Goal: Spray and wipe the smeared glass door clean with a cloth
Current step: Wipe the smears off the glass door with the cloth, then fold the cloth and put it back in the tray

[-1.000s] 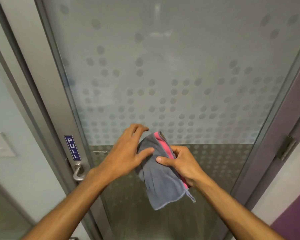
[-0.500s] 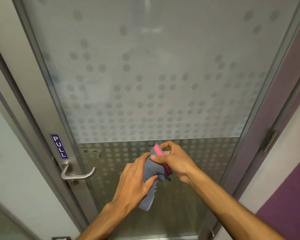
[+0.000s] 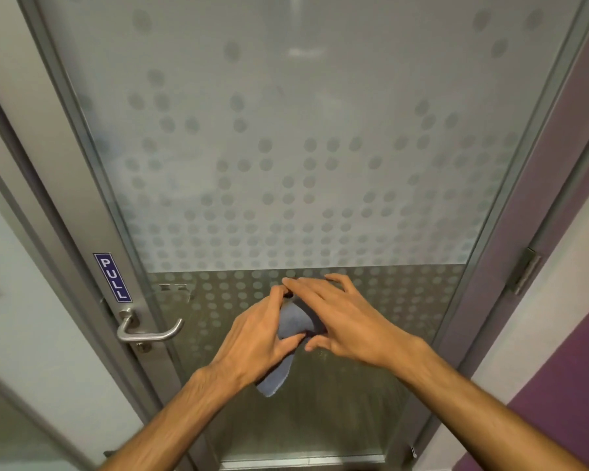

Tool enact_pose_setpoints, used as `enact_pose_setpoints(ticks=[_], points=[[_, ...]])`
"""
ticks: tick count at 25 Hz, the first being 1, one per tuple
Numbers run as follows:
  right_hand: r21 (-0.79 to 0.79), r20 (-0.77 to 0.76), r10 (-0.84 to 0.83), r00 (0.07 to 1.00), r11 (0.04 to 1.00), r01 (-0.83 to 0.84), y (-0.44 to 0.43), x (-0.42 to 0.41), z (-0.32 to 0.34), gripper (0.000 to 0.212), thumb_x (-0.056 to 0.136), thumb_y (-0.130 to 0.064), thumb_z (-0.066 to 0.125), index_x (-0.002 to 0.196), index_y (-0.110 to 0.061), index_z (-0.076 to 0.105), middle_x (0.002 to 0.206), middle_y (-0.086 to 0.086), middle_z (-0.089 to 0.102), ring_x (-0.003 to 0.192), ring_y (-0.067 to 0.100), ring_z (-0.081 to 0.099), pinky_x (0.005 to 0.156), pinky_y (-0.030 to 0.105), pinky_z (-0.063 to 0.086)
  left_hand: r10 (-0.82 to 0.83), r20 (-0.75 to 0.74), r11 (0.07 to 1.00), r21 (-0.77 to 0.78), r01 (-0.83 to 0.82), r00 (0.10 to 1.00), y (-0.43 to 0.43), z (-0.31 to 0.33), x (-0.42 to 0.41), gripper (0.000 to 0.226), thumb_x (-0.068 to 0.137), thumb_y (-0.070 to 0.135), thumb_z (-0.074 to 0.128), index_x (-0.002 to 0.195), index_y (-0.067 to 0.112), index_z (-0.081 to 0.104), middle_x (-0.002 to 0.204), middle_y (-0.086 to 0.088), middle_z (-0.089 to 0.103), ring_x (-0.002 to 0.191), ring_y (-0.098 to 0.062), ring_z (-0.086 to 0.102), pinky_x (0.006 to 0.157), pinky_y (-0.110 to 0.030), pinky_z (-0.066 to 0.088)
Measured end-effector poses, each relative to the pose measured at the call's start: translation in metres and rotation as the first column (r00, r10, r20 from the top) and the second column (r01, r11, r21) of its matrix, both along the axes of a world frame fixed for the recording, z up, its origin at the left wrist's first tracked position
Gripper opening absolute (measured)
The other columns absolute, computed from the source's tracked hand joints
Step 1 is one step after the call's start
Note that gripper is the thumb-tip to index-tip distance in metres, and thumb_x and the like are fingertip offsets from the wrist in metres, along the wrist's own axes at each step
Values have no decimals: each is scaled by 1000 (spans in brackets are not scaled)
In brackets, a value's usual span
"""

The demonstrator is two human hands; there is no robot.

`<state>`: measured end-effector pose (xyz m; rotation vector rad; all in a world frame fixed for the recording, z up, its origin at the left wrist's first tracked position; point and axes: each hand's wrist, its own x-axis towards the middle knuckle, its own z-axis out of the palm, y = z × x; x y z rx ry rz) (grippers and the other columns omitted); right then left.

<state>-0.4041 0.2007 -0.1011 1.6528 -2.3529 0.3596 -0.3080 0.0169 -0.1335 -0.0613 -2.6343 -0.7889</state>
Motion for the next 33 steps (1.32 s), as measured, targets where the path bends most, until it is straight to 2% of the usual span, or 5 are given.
enact_pose_setpoints(ticks=[6,11,22,26,33], points=[[-131,241,67,968,991,-36,0,-4,-5,12,88,-22,74,97,-17,68,85,-5,66,79,13,59,85,40,49,55,86,983,-177,-39,995,-2,16,11,40,75,56,69,97,30,49,89,15,60,80,-8,55,66,-26,43],[-203,621,110,776,979,24,-10,0,-27,19,81,-6,77,94,-19,71,82,-10,69,75,8,64,65,26,51,154,202,981,-149,-125,967,-9,5,46,33,80,43,68,104,34,46,96,16,66,84,-11,62,70,-31,52],[-440,757,239,609,874,204,-92,106,-54,47,79,-1,79,113,-30,67,98,-13,73,86,11,71,71,25,60,453,-166,879,-80,-470,876,-48,-36,179,45,91,31,68,133,15,62,115,-2,67,102,-18,64,84,-32,56],[-370,827,240,508,913,171,-152,171,-61,22,77,-8,85,92,-11,70,79,11,71,70,28,66,67,53,60,674,-111,738,140,-660,730,-83,-40,256,50,85,32,77,131,17,62,118,4,66,105,-8,57,90,-16,42],[-361,848,319,424,932,21,-258,322,-74,21,83,-8,80,80,0,62,73,23,62,63,17,50,61,51,51,905,187,315,308,-898,382,-153,-43,426,43,66,30,89,99,11,69,137,0,53,112,-13,58,85,-19,38]])
